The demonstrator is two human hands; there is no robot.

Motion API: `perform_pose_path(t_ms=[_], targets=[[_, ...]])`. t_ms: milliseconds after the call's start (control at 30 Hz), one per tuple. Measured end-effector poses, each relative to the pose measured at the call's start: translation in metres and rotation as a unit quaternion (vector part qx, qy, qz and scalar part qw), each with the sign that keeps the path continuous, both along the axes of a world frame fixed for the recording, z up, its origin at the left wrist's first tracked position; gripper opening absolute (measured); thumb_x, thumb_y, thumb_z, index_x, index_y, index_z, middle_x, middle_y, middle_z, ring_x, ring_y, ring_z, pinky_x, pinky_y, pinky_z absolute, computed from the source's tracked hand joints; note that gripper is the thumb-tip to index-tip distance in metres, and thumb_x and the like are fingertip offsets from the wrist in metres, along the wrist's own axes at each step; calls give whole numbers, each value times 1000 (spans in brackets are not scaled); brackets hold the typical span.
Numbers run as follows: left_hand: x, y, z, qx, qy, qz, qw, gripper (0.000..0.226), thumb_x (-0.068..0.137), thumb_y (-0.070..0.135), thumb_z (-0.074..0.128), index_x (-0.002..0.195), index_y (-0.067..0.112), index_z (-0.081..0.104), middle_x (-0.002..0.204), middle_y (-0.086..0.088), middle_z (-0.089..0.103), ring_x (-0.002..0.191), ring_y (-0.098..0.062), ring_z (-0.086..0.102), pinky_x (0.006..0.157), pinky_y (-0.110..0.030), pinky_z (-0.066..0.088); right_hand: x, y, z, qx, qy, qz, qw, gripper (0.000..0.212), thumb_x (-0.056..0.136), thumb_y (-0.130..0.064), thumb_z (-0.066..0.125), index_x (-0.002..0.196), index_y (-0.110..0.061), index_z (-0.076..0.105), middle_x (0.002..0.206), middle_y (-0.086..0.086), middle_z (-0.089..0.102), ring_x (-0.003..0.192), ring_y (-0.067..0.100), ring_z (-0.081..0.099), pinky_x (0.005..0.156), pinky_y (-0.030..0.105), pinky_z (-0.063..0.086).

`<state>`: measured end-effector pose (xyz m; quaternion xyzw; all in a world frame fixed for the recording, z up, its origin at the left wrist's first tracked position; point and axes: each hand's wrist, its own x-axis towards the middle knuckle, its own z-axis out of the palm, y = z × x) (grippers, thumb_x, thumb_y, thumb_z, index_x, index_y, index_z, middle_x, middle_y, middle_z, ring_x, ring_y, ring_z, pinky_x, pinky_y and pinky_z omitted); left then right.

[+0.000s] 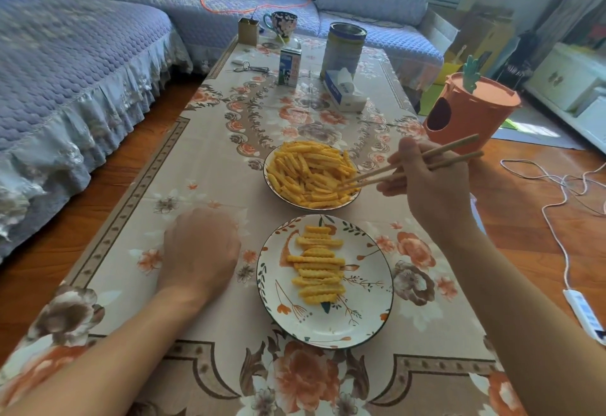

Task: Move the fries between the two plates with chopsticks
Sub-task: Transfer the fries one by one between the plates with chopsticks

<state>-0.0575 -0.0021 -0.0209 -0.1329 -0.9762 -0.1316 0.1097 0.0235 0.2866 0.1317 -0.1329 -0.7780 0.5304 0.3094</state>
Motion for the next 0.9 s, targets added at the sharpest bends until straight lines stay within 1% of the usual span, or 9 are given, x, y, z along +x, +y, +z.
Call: perform_pose_path(t_ms=[67,167,300,367,467,567,667,800,900], targets=[[0,0,0,6,1,2,1000,31,93,42,45,112,24,62,117,-6,57,110,-29,48,95,-48,41,11,-5,-1,-13,-29,47,998,35,103,-30,56,83,-5,69,58,9,68,53,28,71,54,38,63],[0,1,0,8,-7,2,1000,37,90,46,40,112,25,62,117,-6,57,110,-29,48,96,-48,41,18,-10,-11,-6,-64,61,996,37,102,-30,57,89,2,69,60,15,69,54,30,71,55,38,63],[0,0,1,6,-8,1,1000,38,90,46,39,113,25,62,118,-6,57,112,-29,48,97,-47,41,21,-15,-20,-18,-78,69,994,30,101,-26,60,88,-1,71,61,12,69,56,32,71,57,39,63],[0,0,1,4,-8,1,1000,38,90,46,39,112,25,62,118,-6,57,112,-29,48,96,-47,41,23,-15,-18,-6,-79,74,994,25,100,-22,62,87,-4,72,61,13,70,56,31,71,56,39,63],[-1,0,0,1,-9,-1,1000,36,91,45,40,113,25,61,118,-6,57,112,-28,48,97,-47,41,28,-12,-11,6,-64,65,996,21,99,-20,64,87,-5,73,63,14,71,56,29,72,57,37,63],[-2,-1,-3,-2,-6,-2,1000,31,93,43,45,113,25,60,118,-5,56,112,-28,47,98,-47,41,25,2,-4,-15,-25,28,999,23,101,-21,62,87,-7,73,64,14,70,56,30,72,57,38,63],[-2,-1,-2,-3,-5,-3,1000,34,92,45,41,112,25,60,117,-5,56,111,-28,48,97,-47,42,12,17,-6,-18,-17,-7,1000,29,103,-28,58,90,-6,72,66,10,71,62,33,74,60,41,62],[-2,0,-2,-3,-4,-2,1000,37,91,46,39,111,25,61,117,-4,56,111,-27,48,97,-46,42,-10,18,-14,-21,-25,-10,999,30,103,-29,59,90,-6,72,65,7,72,62,30,74,57,36,62],[-3,-1,-3,-2,-3,-1,1000,37,90,46,39,112,26,61,117,-4,56,112,-28,48,98,-46,41,-25,10,-22,4,-35,4,999,27,102,-28,61,93,-7,73,69,11,73,62,25,75,58,32,62]])
